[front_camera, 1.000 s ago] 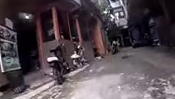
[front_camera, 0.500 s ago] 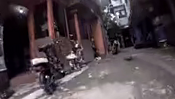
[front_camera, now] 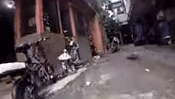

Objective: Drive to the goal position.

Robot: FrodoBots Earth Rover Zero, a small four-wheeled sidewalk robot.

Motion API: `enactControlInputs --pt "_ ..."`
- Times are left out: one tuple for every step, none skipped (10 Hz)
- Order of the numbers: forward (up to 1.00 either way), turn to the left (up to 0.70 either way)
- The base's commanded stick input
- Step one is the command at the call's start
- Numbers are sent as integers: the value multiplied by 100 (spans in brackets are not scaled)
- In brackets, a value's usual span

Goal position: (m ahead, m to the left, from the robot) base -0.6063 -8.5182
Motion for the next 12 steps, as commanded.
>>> enactControlInputs --pt "100 20" --pt "100 27" --pt "100 9" --pt "100 0" --pt "100 0" --pt "100 0" --pt "100 0" --pt "65 0" --pt "9 0" --pt "0 0" --pt "0 0" --pt "0 0"
